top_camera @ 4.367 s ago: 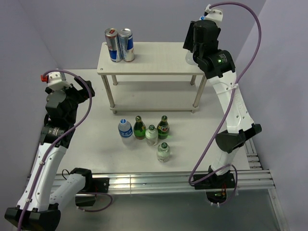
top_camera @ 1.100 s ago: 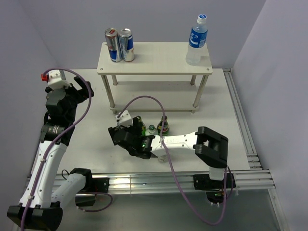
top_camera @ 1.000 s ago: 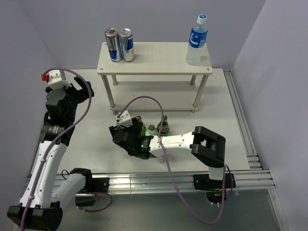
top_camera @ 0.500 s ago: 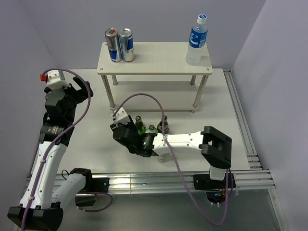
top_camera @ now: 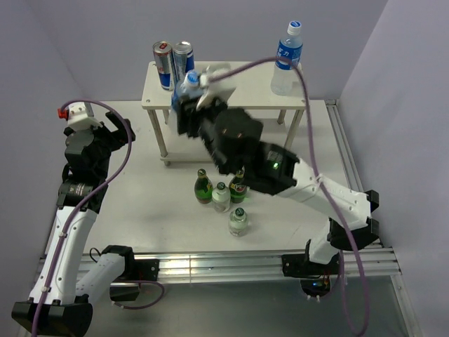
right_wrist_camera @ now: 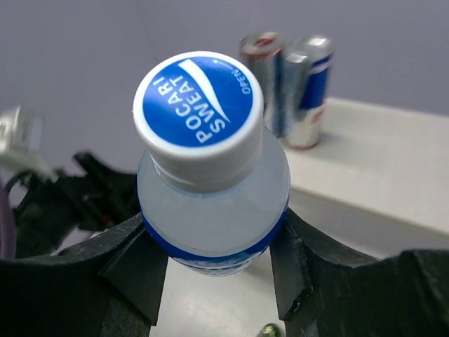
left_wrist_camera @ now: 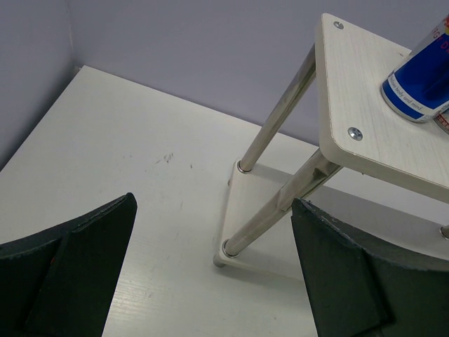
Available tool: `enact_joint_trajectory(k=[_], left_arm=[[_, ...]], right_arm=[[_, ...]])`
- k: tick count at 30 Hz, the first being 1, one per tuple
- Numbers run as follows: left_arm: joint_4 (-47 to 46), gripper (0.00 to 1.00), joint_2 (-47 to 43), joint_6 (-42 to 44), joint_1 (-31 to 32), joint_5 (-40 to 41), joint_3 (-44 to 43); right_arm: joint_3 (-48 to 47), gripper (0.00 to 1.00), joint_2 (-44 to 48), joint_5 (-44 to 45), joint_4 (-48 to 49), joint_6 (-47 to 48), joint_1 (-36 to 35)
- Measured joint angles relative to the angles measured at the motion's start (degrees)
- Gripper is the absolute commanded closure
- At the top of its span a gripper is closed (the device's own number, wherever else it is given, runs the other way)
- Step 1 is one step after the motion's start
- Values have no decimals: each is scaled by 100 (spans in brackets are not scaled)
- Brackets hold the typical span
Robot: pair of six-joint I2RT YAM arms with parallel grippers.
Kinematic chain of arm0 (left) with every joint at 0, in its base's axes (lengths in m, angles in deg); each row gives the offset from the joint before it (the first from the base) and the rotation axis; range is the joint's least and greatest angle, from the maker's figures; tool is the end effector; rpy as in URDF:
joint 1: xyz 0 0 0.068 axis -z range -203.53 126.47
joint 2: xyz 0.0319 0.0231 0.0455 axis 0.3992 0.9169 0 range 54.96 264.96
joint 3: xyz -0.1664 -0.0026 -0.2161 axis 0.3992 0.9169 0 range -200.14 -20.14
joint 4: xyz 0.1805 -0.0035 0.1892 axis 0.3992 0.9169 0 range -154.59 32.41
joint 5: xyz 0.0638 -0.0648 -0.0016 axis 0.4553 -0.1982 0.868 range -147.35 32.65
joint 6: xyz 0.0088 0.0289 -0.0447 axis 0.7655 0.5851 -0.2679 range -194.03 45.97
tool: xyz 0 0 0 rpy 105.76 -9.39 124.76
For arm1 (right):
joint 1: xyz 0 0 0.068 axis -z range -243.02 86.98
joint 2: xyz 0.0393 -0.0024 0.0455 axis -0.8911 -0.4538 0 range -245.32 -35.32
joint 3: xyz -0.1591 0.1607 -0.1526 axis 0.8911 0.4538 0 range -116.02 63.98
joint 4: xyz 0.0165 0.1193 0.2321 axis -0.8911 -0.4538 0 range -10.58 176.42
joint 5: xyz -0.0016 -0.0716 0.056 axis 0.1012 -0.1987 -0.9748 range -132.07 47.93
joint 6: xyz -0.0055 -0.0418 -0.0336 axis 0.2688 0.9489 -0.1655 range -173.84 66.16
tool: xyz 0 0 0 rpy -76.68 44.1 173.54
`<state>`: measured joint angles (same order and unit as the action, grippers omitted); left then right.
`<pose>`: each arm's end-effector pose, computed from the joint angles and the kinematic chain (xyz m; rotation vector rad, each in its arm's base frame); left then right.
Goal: Place and organize the beverage onto the shelf
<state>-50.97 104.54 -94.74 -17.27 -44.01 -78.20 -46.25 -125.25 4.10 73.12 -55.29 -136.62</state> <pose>0.1904 -0.0126 0.4002 -0.3828 1.6160 -0.1642 0.1168 0.3060 0.5308 -0.2703 1.4800 0.4752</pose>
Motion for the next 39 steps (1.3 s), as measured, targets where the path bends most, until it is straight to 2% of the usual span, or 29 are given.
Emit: enact_joint_trajectory(k=[4,7,12,18,25,32,34,35,37,38,39], left_arm=[[0,1,0,0,-20,0,0],[0,1,0,0,-26,0,0],[0,1,0,0,-31,-2,0],[0,1,0,0,-35,-2,0],[0,1,-2,0,-46,-4,0],[0,1,-2,0,-46,-4,0],[0,1,-7,0,-46,-4,0],[0,1,-11,0,-46,-4,0],[0,1,-17,0,-46,-4,0],[0,1,-24,0,-46,-4,0],[0,1,-26,0,-46,-4,0]], right_arm=[[-1899,100,-463,22,-866,256,621],[-2601,100,-647,98,-1121,411,1255],[-2553,100,-645,216,-1600,522,2159],[-2245,100,-706,-240,-2072,319,3010],[-1860,100,-800,-540,-2229,116,3595],[-1827,99,-973,-741,-2118,-175,3858],[-1757,93,-970,-763,-2015,-238,3897],[-1725,82,-970,-774,-1956,-262,3910],[-1657,68,-968,-791,-1827,-321,3943],[-1622,54,-968,-802,-1764,-352,3963],[-1598,49,-968,-807,-1720,-369,3976]])
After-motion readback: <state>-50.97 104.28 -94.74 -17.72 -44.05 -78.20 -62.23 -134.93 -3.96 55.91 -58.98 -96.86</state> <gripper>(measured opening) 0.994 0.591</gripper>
